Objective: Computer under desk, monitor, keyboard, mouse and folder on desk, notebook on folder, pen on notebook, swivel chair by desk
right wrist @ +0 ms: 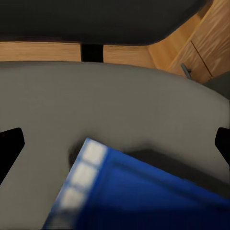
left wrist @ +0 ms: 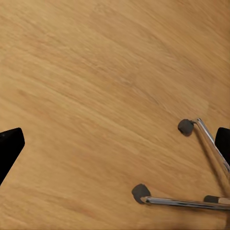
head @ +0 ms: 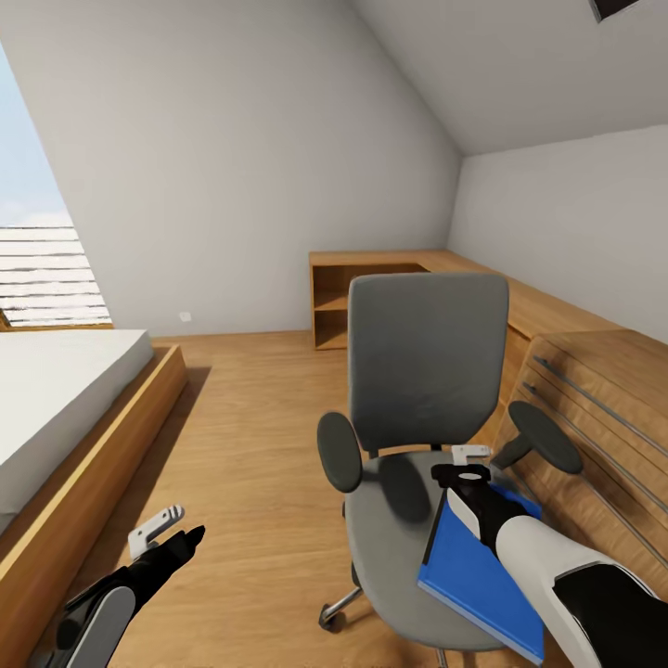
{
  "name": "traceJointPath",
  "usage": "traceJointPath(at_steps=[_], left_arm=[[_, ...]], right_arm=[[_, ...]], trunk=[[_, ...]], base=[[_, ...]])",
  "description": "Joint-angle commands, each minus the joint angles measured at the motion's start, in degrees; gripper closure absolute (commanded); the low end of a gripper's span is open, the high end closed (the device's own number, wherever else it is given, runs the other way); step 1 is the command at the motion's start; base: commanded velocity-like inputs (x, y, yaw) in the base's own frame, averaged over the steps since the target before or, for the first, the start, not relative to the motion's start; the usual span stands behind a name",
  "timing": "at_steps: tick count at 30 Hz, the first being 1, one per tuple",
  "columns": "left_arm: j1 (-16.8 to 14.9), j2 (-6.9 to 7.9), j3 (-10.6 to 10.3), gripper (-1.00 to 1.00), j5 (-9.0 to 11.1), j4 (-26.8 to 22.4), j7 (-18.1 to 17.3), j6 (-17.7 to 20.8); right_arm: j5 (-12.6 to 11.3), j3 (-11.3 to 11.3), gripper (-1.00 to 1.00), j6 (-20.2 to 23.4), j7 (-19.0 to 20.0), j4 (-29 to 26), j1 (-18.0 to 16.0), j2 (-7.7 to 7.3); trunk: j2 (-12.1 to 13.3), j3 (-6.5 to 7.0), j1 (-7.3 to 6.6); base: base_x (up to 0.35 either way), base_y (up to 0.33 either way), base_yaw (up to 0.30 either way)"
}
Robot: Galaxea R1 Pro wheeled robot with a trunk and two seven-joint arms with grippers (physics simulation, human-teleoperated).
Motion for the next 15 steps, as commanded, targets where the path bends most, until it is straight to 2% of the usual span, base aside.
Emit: traceJointPath(at_steps=[1, 6, 15], left_arm=[[-0.03, 0.01, -0.02, -1.00, 0.60, -0.08, 0.49, 0.13], [-0.03, 0.00, -0.04, -1.00, 0.59, -0.08, 0.49, 0.13], [-0.03, 0.03, -0.05, -1.00, 0.64, -0.03, 0.49, 0.15]], right_arm=[[-0.41, 0.50, -1.00, 0.42, -0.32, -0.16, -0.01, -0.04], [-0.41, 0.51, -1.00, 0.41, -0.32, -0.16, -0.01, -0.04], [-0.41, 0.51, -1.00, 0.41, -0.32, -0.16, -0.01, -0.04]], trunk=[[-0.44, -0.24, 0.22], [-2.45, -1.14, 1.32], [-2.45, -1.14, 1.32]], base=[[0.000, 0.000, 0.000], [0.000, 0.000, 0.000], [0.000, 0.000, 0.000]])
